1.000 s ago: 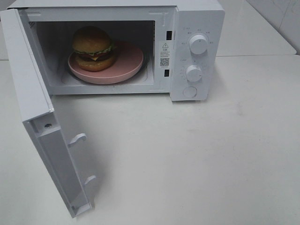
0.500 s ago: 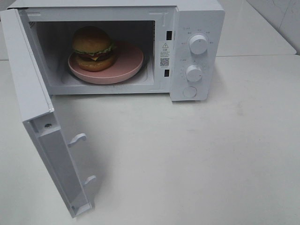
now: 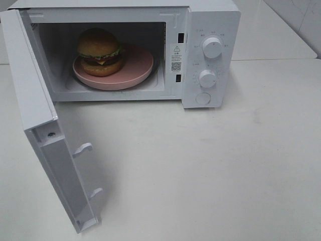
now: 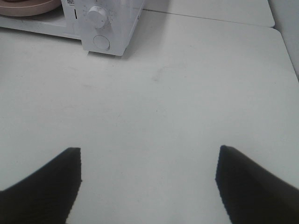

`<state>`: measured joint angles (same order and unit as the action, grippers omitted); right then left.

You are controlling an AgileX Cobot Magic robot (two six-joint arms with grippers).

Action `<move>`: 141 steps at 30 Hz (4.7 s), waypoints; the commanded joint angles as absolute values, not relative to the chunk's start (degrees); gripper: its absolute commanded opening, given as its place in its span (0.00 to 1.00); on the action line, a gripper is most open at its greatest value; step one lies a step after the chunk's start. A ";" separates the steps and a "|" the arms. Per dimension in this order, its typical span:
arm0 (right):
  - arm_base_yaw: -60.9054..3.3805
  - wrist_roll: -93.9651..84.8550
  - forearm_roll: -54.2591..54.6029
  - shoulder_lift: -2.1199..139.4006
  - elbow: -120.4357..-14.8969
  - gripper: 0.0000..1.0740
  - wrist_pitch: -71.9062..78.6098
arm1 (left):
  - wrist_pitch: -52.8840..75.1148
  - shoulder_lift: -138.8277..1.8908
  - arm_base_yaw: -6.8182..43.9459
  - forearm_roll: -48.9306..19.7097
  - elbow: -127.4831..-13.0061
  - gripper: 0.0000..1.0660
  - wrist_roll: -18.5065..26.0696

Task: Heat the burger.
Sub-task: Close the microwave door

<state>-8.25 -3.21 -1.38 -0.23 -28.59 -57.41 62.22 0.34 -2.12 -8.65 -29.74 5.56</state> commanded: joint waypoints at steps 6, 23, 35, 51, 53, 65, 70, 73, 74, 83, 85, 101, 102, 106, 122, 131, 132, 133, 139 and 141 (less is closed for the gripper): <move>-8.02 -3.27 -1.32 -1.78 -28.48 0.71 -57.01 | 61.42 1.32 -2.06 -8.48 -29.62 0.83 5.39; -8.02 -3.09 -1.38 -1.78 -28.48 0.71 -57.01 | 61.42 1.32 -2.06 -8.48 -29.62 0.83 5.39; -8.02 -3.09 -1.38 -1.78 -28.48 0.71 -57.01 | 61.42 1.32 -2.06 -8.48 -29.62 0.83 5.39; -8.02 -3.09 -1.38 -1.78 -28.48 0.71 -57.01 | 61.42 1.32 -2.06 -8.31 -29.62 0.83 4.87; -8.02 -3.09 -1.38 -1.78 -28.48 0.71 -57.01 | 61.42 1.32 -2.06 -8.37 -29.62 0.83 4.87; -8.02 -3.15 -1.38 -1.78 -28.48 0.71 -57.01 | 57.12 -2.58 -2.06 -8.59 -31.17 0.76 4.81; -8.02 -3.15 -1.38 -1.78 -28.48 0.71 -57.01 | 53.51 -7.45 -2.06 -8.59 -31.11 0.58 4.81; -8.02 -3.15 -1.38 -1.78 -28.48 0.71 -57.01 | 50.71 -10.54 -2.06 -8.71 -30.42 0.40 4.81; -8.02 -3.15 -1.38 -1.78 -28.48 0.70 -57.01 | 49.62 -11.29 -2.06 -8.71 -30.08 0.35 4.81; -8.02 -3.15 -1.38 -1.78 -28.48 0.70 -57.01 | 41.37 -16.90 -2.06 -8.71 -26.01 0.00 5.73; -8.02 -3.15 -1.38 -1.78 -28.48 0.70 -57.01 | 36.38 -18.62 -2.06 -9.05 -23.89 0.00 7.22; -8.02 -3.15 -1.38 -1.78 -28.48 0.70 -57.01 | 2.52 -28.82 -2.06 -11.34 -12.20 0.00 13.46; -8.02 -3.15 -1.38 -1.78 -28.48 0.70 -57.01 | 0.00 -29.79 -2.01 -11.23 -11.92 0.00 13.46; -8.02 -3.15 -1.38 -1.78 -28.48 0.70 -57.01 | -8.37 -33.98 -1.43 -10.14 -10.77 0.00 13.46; -8.02 -3.15 -1.38 -1.78 -28.48 0.70 -57.01 | -27.90 -55.63 8.77 -1.55 -10.66 0.00 9.40; -8.02 -3.15 -1.38 -1.78 -28.48 0.70 -57.01 | -33.80 -64.06 13.06 4.64 -12.43 0.00 3.72; -8.02 -3.15 -1.38 -1.78 -28.48 0.70 -57.01 | -35.98 -66.00 14.09 5.21 -12.55 0.00 3.09; -8.02 -3.15 -1.38 -1.78 -28.48 0.70 -57.01 | -35.98 -66.00 14.09 5.21 -12.55 0.00 3.09; -8.02 -3.15 -1.38 -1.78 -28.48 0.70 -57.01 | -41.37 -71.79 19.19 5.10 -13.29 0.00 3.15; -8.02 -3.15 -1.38 -1.78 -28.48 0.70 -57.01 | -43.89 -74.89 21.49 4.07 -13.81 0.00 3.27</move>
